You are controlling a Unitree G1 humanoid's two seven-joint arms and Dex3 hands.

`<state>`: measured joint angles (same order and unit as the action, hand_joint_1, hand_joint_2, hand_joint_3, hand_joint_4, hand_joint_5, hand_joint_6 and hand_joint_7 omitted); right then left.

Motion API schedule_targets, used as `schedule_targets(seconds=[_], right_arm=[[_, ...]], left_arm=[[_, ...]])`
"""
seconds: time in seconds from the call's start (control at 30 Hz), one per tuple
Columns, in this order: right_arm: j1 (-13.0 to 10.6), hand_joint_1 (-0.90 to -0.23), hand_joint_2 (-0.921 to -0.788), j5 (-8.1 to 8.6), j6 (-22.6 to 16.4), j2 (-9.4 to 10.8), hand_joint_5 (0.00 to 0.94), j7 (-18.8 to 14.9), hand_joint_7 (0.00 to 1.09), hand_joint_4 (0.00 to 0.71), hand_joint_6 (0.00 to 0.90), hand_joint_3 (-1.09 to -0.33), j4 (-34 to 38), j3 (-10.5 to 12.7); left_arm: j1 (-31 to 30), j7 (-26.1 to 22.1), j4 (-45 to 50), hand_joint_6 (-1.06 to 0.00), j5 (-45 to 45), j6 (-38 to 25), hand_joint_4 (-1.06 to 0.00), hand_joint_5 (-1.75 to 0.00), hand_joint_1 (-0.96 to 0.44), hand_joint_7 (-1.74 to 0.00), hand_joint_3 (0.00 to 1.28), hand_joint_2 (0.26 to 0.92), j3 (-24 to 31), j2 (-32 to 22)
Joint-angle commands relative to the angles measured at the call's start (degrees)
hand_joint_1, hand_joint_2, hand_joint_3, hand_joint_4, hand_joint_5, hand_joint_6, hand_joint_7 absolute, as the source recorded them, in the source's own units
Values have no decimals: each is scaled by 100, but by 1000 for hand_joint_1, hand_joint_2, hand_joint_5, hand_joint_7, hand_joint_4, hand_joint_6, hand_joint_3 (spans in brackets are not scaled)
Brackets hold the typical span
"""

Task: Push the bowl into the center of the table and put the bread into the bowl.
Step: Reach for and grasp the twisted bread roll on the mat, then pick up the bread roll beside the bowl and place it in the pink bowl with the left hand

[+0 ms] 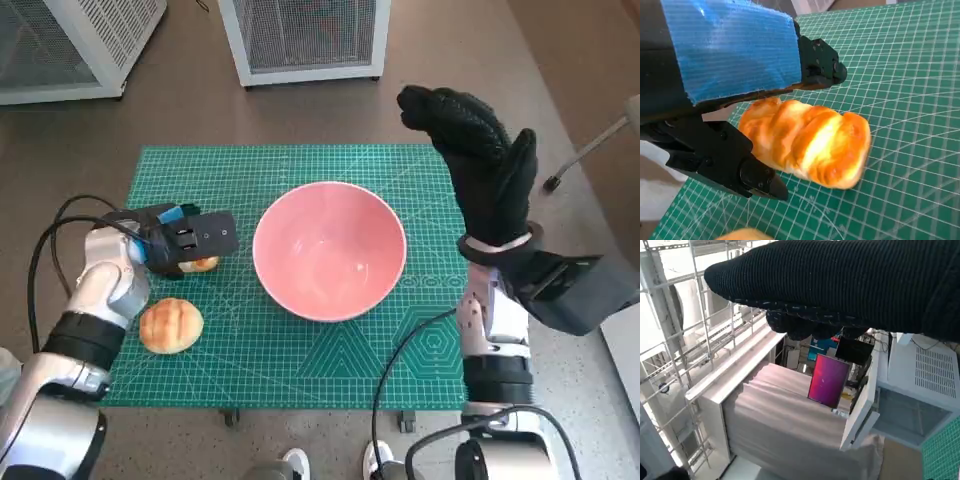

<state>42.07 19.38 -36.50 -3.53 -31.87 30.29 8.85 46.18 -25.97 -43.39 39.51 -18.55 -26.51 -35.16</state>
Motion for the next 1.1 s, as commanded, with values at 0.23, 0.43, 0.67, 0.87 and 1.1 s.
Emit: schedule_targets(seconds=[0.23,0.43,0.67,0.87,1.1], right_arm=[[-222,-647,-921,69,160,-48,2,0,348,193,83,-698,-154,-15],[-277,-649,-921,124,240,-64,1,-25,355,192,77,-695,-258,-18],[-320,-647,-921,182,298,-78,1,-70,362,192,73,-694,-327,-11],[-335,-639,-921,193,308,-77,0,-89,366,186,66,-694,-351,-10],[-347,-636,-921,209,312,-73,0,-112,370,184,62,-695,-348,-8]], left_arm=[[125,1011,-877,-578,316,644,-540,-571,191,-76,131,867,-267,207],[155,1673,-1355,-560,445,984,-567,-1316,101,-826,188,915,-361,261],[206,1991,-1686,-611,412,1262,-622,-1328,10,-1064,118,918,-381,264],[252,2001,-1765,-620,343,1335,-634,-1272,2,-1133,106,916,-337,255],[219,1966,-1462,-615,206,1362,-632,-1273,1,-1139,101,920,-171,122]])
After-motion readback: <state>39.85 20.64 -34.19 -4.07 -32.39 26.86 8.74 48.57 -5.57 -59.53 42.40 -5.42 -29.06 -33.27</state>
